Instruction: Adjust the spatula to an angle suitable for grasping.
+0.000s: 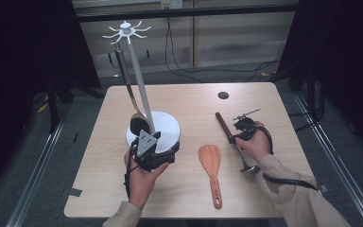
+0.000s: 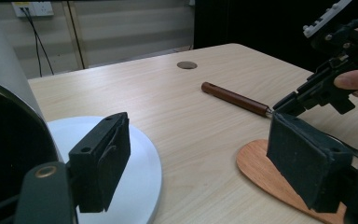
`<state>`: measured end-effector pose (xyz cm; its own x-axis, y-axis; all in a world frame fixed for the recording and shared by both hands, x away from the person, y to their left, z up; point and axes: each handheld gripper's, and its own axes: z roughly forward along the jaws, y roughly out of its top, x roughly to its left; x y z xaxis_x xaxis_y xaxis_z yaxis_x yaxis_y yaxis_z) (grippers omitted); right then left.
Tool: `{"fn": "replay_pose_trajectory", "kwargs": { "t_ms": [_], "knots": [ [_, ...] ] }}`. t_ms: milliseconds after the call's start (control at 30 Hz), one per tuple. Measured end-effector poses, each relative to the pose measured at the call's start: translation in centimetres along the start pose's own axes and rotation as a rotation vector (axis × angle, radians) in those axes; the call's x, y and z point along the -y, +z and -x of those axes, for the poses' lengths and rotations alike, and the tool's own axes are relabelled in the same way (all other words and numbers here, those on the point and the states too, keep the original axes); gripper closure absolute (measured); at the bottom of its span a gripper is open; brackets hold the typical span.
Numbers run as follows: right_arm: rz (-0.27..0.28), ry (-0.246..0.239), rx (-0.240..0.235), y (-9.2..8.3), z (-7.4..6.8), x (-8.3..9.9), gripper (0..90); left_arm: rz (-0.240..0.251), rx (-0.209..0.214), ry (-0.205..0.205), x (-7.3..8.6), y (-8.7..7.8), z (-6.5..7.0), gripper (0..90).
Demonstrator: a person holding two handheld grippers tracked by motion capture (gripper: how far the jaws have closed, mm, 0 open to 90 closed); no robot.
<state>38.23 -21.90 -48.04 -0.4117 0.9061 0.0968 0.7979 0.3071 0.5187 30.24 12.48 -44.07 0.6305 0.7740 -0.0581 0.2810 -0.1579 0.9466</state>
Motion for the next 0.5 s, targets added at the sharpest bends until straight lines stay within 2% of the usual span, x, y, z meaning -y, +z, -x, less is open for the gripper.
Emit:
{"fn": "replay_pose_trajectory", "kwargs": {
  "t_ms": [67,100,200,300,400,500],
  "knots": [
    [-0.017,0.007,0.03,0.36,-0.17,-0.26,75.8,0.008,0.0,-0.006,-0.02,-0.01,0.02,21.4],
    [-0.031,0.015,0.033,0.61,-0.16,-0.36,78.4,-0.001,-0.005,0.003,-0.05,-0.11,-0.06,21.4],
    [-0.032,0.039,0.067,0.88,-0.35,-0.59,79.7,0.001,0.0,0.003,-0.03,-0.11,-0.09,21.4],
    [-0.047,0.026,0.104,0.97,-0.89,-0.81,80.1,-0.001,-0.002,0.001,0.04,-0.08,-0.01,21.4],
    [-0.054,0.067,0.104,0.96,-0.75,-0.97,83.8,0.002,-0.001,-0.005,0.04,-0.03,0.19,21.4],
    [-0.029,0.058,0.086,0.97,-0.42,-0.76,85.8,-0.003,0.001,0.008,-0.01,-0.01,0.23,21.4]
  ]
}}
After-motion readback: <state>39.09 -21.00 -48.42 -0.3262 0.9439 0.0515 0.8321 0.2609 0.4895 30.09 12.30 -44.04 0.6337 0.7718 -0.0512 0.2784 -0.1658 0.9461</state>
